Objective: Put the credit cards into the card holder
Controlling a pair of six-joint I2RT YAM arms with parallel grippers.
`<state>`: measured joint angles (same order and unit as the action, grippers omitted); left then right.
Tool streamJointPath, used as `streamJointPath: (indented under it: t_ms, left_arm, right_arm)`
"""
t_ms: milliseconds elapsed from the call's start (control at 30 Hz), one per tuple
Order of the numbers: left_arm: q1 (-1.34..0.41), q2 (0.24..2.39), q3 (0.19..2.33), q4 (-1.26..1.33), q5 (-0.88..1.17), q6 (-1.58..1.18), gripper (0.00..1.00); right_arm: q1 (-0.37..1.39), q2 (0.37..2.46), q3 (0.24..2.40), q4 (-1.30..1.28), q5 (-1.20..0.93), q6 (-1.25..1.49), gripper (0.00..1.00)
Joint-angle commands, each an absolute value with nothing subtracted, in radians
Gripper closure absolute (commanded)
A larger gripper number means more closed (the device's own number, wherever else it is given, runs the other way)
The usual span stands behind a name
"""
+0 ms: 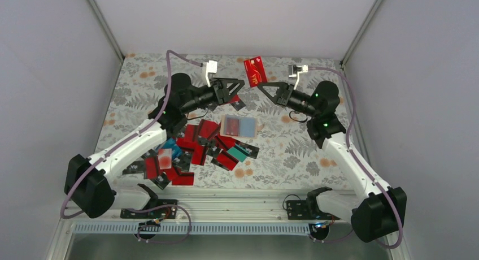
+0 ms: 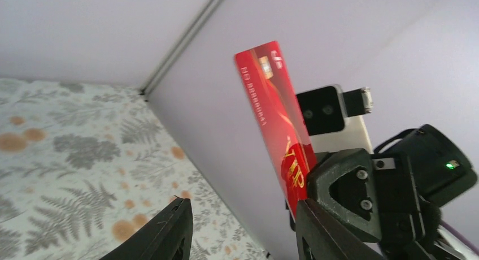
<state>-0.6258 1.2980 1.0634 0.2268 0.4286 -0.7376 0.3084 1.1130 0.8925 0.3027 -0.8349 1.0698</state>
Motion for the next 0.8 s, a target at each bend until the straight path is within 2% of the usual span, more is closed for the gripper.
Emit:
streamJointPath:
  t_ms: [0,100,233,400,767]
  left_arm:
    - [-0.620,1.308,1.098,0.414,0.548,-0.755,0.53]
    - [-0.620,1.311,1.096,0.454,0.561,-0.762,0.54]
    - [-0.621,1.313,1.103,0.479,0.560,-0.771,0.66]
    - [-0.620,1.334,1.120,0.492,0.565,-0.794,0.71]
    - [-0.620,1.347,1.117,0.488,0.547,-0.814,0.71]
  right_arm:
    - [0.303,1.119,0.936,0.406,-0.907,1.129,0.96]
    - [0.303,1.114,0.944,0.414,-0.923,1.137,0.96]
    - [0.304,1.101,0.946,0.417,-0.928,1.142,0.96]
    - [0.307,1.091,0.947,0.422,-0.935,1.144,0.96]
    - [0.314,1.067,0.953,0.416,-0.926,1.129,0.96]
